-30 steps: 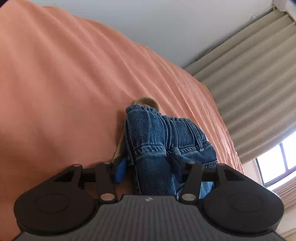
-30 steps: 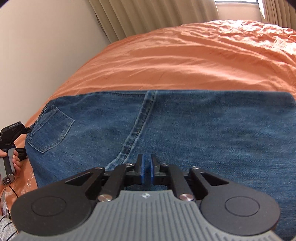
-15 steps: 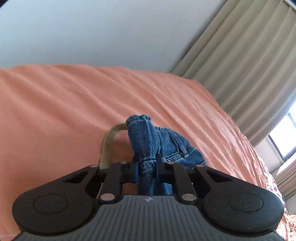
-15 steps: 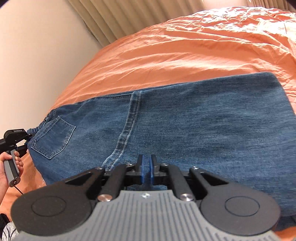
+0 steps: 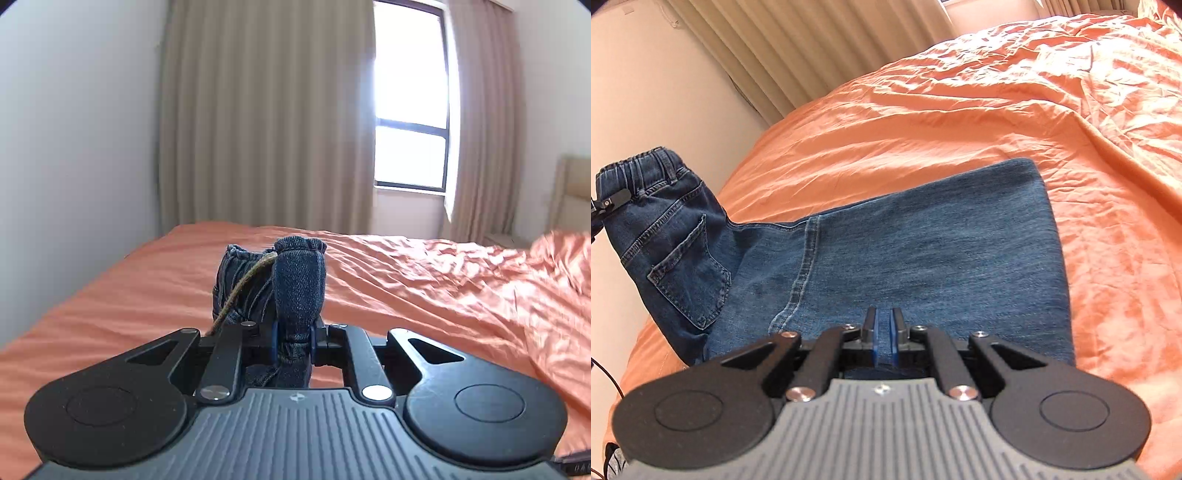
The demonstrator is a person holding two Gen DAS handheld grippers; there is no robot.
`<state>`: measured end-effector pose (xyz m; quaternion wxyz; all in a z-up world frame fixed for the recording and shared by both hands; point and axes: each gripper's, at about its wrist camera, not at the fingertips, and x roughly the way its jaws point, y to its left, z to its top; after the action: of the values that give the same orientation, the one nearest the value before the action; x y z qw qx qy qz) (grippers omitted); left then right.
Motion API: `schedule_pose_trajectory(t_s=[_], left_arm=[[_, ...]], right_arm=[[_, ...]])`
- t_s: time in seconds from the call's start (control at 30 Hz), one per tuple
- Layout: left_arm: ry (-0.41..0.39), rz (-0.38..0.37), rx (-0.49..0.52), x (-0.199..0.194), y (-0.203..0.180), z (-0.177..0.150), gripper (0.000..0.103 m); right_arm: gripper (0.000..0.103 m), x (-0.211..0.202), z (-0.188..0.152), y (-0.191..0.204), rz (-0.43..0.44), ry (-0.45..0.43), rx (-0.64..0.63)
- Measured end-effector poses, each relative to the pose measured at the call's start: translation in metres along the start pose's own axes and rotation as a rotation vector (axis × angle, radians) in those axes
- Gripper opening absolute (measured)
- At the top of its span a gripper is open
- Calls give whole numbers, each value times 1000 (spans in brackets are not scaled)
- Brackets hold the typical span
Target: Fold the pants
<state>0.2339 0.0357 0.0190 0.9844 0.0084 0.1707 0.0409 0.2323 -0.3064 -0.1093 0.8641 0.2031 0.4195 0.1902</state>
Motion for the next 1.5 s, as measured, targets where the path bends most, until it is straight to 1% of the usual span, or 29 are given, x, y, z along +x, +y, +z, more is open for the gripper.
schedule_pose_trajectory(t_s=[0.07, 0.13, 0.23, 0.3, 0.37, 0.43, 0.47, 0.5, 0.53, 0.57, 0.63, 0.67, 0.7, 0.73, 0.77, 0.83, 0.87, 0.9, 1.0, 1.03, 1.1, 1.2, 1.27, 1.3, 1.33, 1.37, 1.4, 1.43, 1.5], left_arm=[[7, -31, 105, -1, -44, -17, 16], [40, -74, 171, -2, -83, -34, 16], [104, -134, 273, 1, -125, -76, 16], [183, -190, 344, -3, -145, -107, 16], [286, -230, 361, -3, -151, -129, 17], [370, -264, 317, -1, -143, -136, 19], [399, -290, 275, -1, -135, -134, 23], [423, -325, 228, -2, -127, -129, 32], [452, -363, 184, 0, -121, -125, 36], [499, -413, 134, 5, -119, -121, 42], [586, -487, 61, 22, -117, -115, 48], [613, -517, 38, 26, -115, -114, 51], [627, -540, 21, 29, -112, -112, 51], [636, -563, -1, 31, -108, -110, 51], [651, -599, -42, 32, -102, -107, 51], [670, -666, -113, 32, -88, -101, 52], [661, -686, -137, 30, -81, -97, 53], [638, -682, -145, 29, -74, -92, 55], [548, -568, -83, 28, -52, -73, 55], [526, -531, -66, 31, -43, -67, 55], [514, -475, -67, 38, -24, -62, 55], [527, -422, -113, 48, 4, -64, 55], [535, -391, -136, 51, 18, -70, 55], [538, -383, -148, 53, 23, -73, 55], [540, -377, -162, 53, 29, -75, 55], [538, -368, -175, 53, 33, -77, 55], [530, -362, -187, 52, 37, -78, 55], [520, -361, -195, 51, 40, -78, 55], [492, -363, -214, 48, 47, -76, 53]], right_arm=[[3, -7, 0, -7, -10, 1, 14], [3, -12, 1, -14, -27, 15, 39], [3, -13, 2, -25, -29, 34, 90], [3, -13, 2, -30, -36, 46, 111], [3, -12, 2, -32, -58, 59, 119], [3, -10, 1, -33, -75, 71, 120], [3, -10, 0, -33, -74, 75, 120], [3, -9, 0, -32, -70, 77, 120], [3, -9, 0, -31, -62, 76, 119], [3, -9, 1, -30, -53, 72, 117], [4, -9, 2, -27, -27, 58, 113], [5, -9, 3, -26, -17, 49, 112], [9, -10, 4, -25, -5, 36, 114], [17, -10, 4, -25, 9, 24, 116], [20, -10, 4, -25, 24, 16, 118], [22, -8, 6, -24, 74, 6, 136], [22, -6, 7, -24, 100, 5, 148], [22, -3, 8, -23, 132, 10, 162], [22, 12, 12, -18, 189, 28, 179], [22, 18, 14, -16, 195, 37, 175], [23, 32, 17, -12, 192, 58, 171], [24, 58, 16, -13, 182, 116, 205], [23, 72, 13, -17, 206, 138, 249], [19, 74, 13, -18, 218, 136, 261], [8, 74, 13, -17, 214, 130, 255], [7, 71, 15, -14, 214, 122, 234], [3, 64, 17, -9, 225, 105, 213], [2, 56, 19, -5, 247, 87, 196], [1, 29, 24, 7, 331, 37, 153]])
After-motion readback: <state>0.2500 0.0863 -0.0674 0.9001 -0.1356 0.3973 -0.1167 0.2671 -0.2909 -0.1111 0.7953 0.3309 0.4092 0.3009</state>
